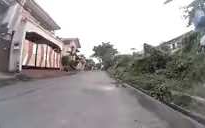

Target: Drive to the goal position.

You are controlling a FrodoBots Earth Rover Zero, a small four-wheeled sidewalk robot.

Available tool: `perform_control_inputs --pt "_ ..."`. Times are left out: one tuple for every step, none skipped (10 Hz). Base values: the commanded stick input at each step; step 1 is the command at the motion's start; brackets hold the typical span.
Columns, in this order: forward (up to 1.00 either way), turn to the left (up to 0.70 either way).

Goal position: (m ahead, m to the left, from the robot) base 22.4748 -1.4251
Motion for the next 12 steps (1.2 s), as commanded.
perform_control_inputs --pt "0.98 0.0" --pt "0.98 0.0" --pt "0.98 0.0" --pt "0.98 0.0" --pt "0.98 0.0" --pt "0.98 -0.01" --pt "0.98 -0.14" --pt "0.98 -0.09" --pt "0.98 -0.02" --pt "0.98 0.0" --pt "0.98 0.0" --pt "0.98 0.0"
